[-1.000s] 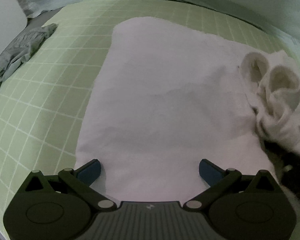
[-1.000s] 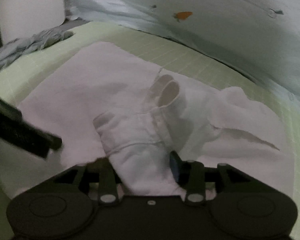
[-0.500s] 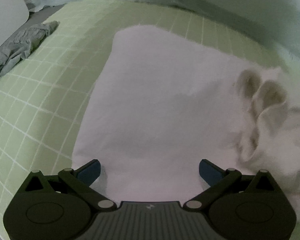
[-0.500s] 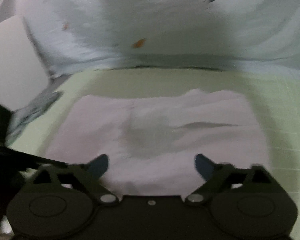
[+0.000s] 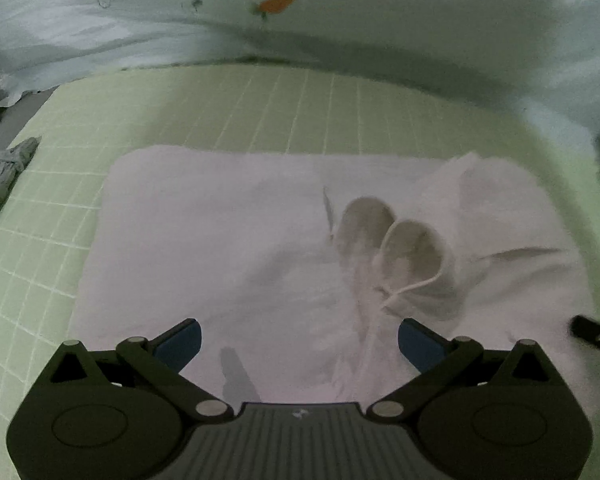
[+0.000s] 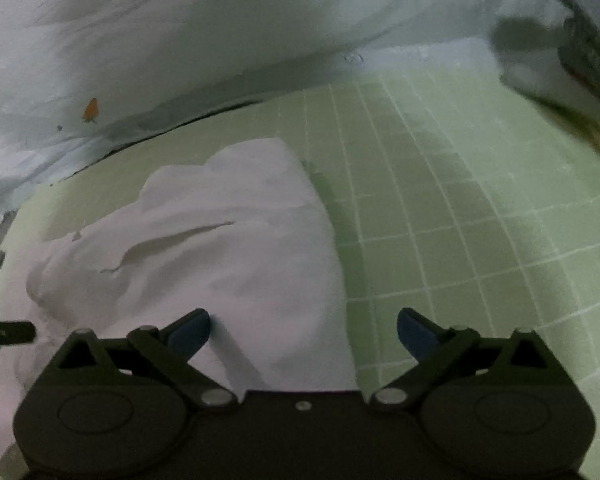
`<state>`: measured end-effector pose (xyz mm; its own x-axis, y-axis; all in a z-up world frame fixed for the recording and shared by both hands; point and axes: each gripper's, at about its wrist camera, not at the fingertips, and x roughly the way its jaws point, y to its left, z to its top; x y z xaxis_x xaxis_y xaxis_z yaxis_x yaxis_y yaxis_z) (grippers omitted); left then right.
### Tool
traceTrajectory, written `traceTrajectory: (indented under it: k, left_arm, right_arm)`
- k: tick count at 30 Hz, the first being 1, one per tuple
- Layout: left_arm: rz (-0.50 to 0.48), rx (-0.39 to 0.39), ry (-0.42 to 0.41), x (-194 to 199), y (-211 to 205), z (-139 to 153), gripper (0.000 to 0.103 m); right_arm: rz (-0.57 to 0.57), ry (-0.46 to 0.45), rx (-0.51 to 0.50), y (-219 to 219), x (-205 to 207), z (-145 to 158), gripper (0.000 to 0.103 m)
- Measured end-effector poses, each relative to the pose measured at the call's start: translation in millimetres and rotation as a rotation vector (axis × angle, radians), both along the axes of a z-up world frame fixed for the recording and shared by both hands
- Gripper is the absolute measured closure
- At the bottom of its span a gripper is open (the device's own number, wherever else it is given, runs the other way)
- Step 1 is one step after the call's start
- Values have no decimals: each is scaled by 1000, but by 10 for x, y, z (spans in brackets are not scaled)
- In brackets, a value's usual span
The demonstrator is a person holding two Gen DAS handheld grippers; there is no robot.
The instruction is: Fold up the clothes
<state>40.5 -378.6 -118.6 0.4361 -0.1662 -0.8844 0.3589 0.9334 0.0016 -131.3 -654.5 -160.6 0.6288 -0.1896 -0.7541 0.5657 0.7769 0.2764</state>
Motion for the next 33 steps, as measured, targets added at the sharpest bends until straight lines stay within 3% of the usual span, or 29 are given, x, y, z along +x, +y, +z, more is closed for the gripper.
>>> traceTrajectory:
  k: [2,6,8,10,12,13,17,20,25,33]
  left_arm:
    - [40,47,34,100,-61,-121,0]
    - [89,31,89,188,-46,-246,0]
    - [85,30,94,205,-46,-287,0]
    - [78,34,100,219,-57,-323,0]
    - [71,41,104,243,-77,-362,0]
    - [68,43,104,252,-86,-378,0]
    - [65,46,95,258,-103,-397,0]
    - [66,68,99,267,-145,-390,0]
    - [51,93,89,262,-123,-309,0]
    - [54,4,-18,102,505,151,0]
  right_arm:
    - [9,-12,40,-86,9,-48,2]
    - [38,-38,110,-157,81,-124,3]
    - [64,-67,126,-170,123,-133,9]
    - [92,-102,160,-181,167,-148,25]
    - [100,-120,193,-194,209,-162,33]
    - [98,-128,220,-217,216,-178,45]
    - [7,-233,452,-367,121,-287,82]
    - [-37,-301,524,-330,51,-204,88]
    - [-88,-423,602,-166,-7,50,90]
    - [-27,-488,506,421,174,638,90]
